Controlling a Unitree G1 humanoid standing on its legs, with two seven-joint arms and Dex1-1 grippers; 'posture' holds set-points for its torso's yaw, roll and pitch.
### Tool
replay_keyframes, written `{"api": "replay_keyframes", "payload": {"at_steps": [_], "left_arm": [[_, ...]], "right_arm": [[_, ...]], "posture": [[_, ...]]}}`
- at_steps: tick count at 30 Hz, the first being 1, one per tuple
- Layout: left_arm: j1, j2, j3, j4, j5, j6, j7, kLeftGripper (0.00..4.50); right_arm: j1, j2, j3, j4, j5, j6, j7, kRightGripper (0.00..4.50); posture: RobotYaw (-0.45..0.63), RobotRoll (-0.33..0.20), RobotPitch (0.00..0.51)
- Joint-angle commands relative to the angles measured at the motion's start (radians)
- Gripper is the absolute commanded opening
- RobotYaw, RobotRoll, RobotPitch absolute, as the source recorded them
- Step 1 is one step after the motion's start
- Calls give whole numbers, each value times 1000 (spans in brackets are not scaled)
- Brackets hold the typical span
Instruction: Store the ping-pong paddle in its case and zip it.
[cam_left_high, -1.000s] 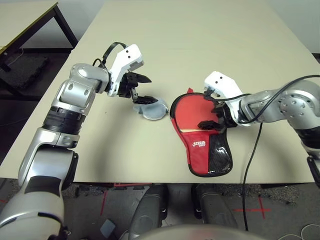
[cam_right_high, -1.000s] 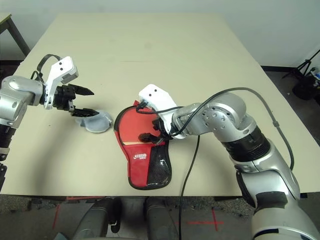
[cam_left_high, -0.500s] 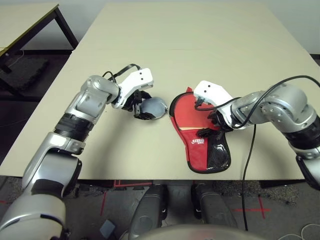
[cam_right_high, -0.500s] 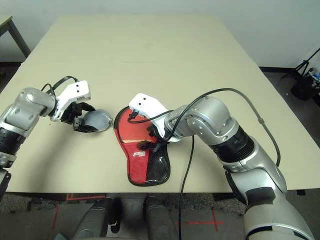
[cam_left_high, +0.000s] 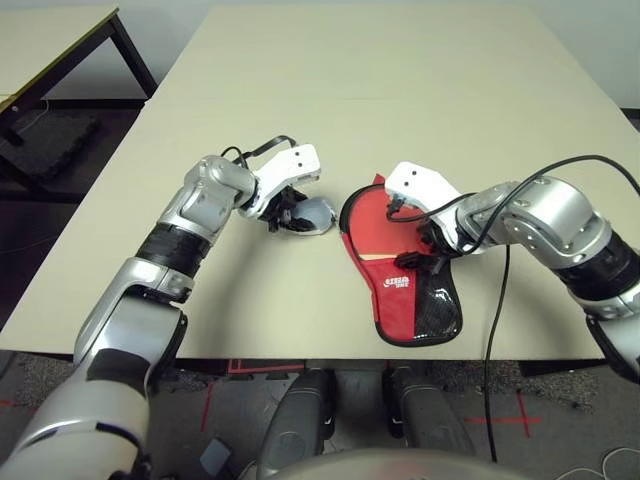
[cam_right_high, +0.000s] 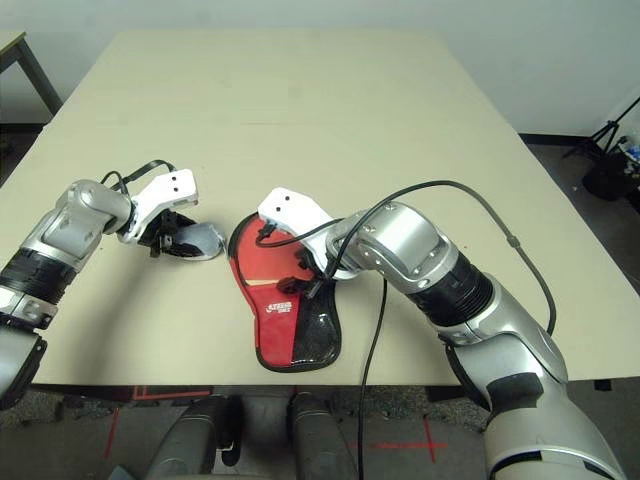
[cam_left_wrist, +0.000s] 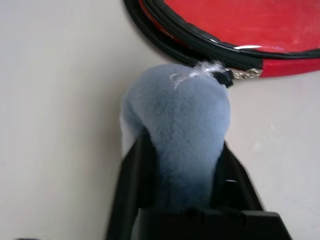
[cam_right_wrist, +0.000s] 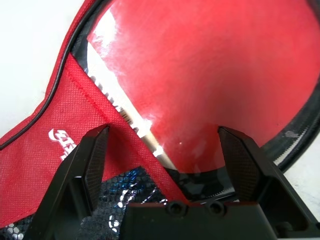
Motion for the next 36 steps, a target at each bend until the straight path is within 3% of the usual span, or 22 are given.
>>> {"api": "replay_keyframes", "payload": {"at_steps": [1,5,18,28,36], "left_arm": [[-39,-39,-14,114,47,-51,60,734],[-111,-82,4,226,71,-90,124,281],[-201,-174,29,393,103,-112,245,259],[-342,-313,77,664,133,-199,601,255],[-418,-459,123,768,134,-298,822,250]], "right_arm": [[21,-12,50,-32,-11,15,44,4500],[36,-11,58,-41,-15,22,78,4500],[96,20,148,57,-170,-168,165,4500],[137,65,170,160,-268,-206,230,4500],[148,97,141,226,-308,-204,259,4500]], "posture": [[-26,0,157],[-24,0,159],[-31,0,164],[-12,0,171],[-11,0,186]]}}
